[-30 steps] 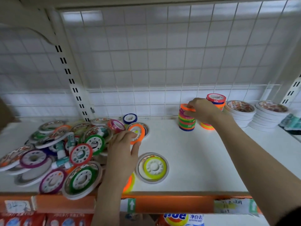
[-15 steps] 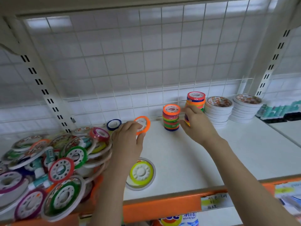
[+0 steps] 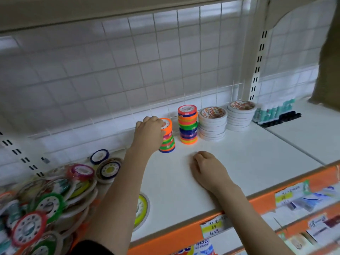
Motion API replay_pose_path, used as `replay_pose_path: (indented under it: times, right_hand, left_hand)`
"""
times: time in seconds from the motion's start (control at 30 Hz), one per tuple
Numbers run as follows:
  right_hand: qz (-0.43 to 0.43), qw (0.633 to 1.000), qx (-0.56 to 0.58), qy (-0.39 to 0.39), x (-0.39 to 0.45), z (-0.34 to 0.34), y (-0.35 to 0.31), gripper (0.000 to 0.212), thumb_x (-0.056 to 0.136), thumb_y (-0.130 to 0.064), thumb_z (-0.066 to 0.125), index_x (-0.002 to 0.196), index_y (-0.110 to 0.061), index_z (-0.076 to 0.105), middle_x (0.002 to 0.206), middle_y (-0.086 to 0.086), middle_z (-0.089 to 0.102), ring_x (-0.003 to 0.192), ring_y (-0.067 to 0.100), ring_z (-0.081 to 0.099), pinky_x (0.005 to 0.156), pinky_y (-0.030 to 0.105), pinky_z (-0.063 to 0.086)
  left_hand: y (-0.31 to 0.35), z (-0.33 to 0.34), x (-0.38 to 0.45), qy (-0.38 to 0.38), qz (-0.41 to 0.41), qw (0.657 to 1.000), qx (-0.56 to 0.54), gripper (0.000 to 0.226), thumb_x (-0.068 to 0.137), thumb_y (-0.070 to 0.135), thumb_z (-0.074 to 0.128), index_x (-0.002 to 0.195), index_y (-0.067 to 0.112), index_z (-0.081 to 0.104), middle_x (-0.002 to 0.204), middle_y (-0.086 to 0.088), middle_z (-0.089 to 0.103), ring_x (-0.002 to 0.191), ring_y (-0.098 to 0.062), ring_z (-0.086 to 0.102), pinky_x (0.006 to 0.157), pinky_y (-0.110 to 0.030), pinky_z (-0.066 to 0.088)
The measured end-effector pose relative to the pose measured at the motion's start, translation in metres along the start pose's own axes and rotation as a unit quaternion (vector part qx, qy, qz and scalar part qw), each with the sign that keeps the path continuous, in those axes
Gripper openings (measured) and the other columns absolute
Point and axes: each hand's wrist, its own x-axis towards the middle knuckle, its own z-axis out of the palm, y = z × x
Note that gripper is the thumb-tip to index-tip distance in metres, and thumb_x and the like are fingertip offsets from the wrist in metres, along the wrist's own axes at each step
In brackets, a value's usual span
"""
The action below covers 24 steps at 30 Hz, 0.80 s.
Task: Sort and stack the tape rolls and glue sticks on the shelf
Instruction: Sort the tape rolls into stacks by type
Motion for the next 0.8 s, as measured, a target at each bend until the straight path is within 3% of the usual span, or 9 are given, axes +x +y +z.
replay_pose_path:
  times: [0.33, 0.63, 0.8]
  right_hand:
    - [0.0, 1.0, 0.021, 0.0, -0.002, -0.001, -0.001, 0.035, 0.098, -0.026, 0.039, 0.116, -0.002, 0.057, 0.125, 0.013, 0.055, 0.117, 0.03, 0.048, 0.1, 0.029, 0.037]
    - [0.001, 1.0, 0.015, -0.01, -0.003, -0.001, -0.001, 0.038, 0.099, -0.027, 0.036, 0.124, -0.004, 0.053, 0.133, 0.01, 0.05, 0.123, 0.027, 0.043, 0.103, 0.026, 0.032]
    - [0.0, 1.0, 0.009, -0.009, -0.004, -0.001, -0.001, 0.038, 0.099, -0.027, 0.034, 0.123, -0.006, 0.053, 0.134, 0.007, 0.05, 0.124, 0.024, 0.043, 0.103, 0.026, 0.032]
  left_hand:
    - [0.004, 0.0, 0.009, -0.053, -0.006, 0.998, 0.042, 0.039, 0.092, 0.031, 0.053, 0.129, 0.021, 0.052, 0.123, -0.004, 0.053, 0.114, -0.024, 0.046, 0.091, -0.037, 0.034]
    - [0.006, 0.0, 0.012, -0.038, -0.011, 0.998, 0.045, 0.037, 0.093, 0.022, 0.052, 0.13, 0.019, 0.051, 0.125, -0.005, 0.054, 0.114, -0.024, 0.047, 0.093, -0.037, 0.034]
    - [0.006, 0.005, -0.001, -0.006, -0.012, 1.0, 0.001, 0.048, 0.088, 0.017, 0.058, 0.134, 0.018, 0.043, 0.133, -0.003, 0.045, 0.122, -0.023, 0.039, 0.094, -0.035, 0.033]
